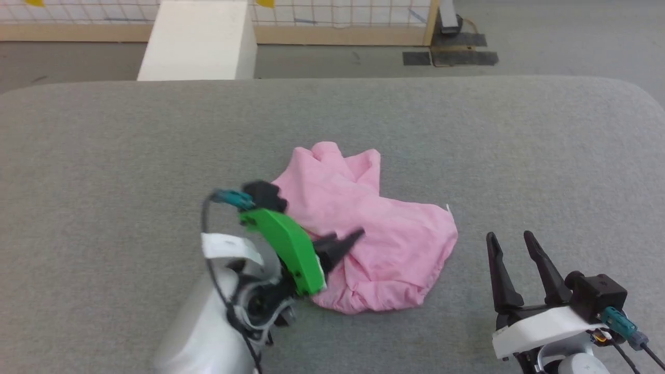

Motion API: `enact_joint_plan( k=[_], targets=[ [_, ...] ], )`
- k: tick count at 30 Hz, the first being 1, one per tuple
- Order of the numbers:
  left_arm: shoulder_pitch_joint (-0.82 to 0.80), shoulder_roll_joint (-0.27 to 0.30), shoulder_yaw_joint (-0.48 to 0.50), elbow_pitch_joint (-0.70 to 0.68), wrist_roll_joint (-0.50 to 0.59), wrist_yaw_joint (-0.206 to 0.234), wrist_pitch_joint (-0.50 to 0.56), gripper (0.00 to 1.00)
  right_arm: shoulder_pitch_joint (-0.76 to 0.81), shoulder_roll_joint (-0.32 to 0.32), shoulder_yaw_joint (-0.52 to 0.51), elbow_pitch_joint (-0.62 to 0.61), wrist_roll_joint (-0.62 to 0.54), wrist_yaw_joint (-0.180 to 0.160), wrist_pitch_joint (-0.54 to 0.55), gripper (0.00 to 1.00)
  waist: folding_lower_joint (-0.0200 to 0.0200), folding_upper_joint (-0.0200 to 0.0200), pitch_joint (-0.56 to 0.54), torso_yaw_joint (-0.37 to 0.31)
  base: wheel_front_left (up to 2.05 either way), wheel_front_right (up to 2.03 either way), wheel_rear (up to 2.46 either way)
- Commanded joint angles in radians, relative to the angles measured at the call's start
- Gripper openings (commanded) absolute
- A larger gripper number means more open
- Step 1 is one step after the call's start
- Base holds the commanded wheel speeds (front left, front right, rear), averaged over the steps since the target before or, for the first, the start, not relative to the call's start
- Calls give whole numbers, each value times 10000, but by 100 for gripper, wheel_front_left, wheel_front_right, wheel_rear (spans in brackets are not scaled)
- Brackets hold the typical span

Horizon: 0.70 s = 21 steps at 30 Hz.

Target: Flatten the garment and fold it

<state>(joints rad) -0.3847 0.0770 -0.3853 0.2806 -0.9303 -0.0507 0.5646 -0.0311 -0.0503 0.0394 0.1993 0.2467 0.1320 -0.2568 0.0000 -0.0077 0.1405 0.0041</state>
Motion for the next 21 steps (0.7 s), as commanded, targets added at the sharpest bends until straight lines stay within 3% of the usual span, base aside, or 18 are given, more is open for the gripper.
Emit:
enact_joint_plan(
  k=[1,6,10,15,18,21],
  targets=[
    [176,161,273,-387,-198,134,-110,100,101,1,14,25,47,-13,-48,100,0,77,-227,241,0,0,0],
    [438,421,1582,-1617,-303,232,-1605,100,126,1,1,76,150,-13,-49,100,0,77,-444,444,0,0,0],
    [828,1158,2213,-1878,1500,33,-4344,100,84,1,38,114,176,-13,-49,100,0,77,-495,488,0,0,0],
    [1639,1701,2427,-1393,3504,208,-7280,100,140,1,5,401,246,-13,-49,100,0,77,-602,527,0,0,0],
    [2107,1757,2432,-1191,4258,515,-7981,100,180,1,-100,754,264,-13,123,100,0,77,-643,561,0,0,0],
    [2571,1633,2445,-1135,4732,750,-8184,100,111,1,-528,1087,17,-13,1166,100,0,77,-615,617,0,0,0]
  ],
)
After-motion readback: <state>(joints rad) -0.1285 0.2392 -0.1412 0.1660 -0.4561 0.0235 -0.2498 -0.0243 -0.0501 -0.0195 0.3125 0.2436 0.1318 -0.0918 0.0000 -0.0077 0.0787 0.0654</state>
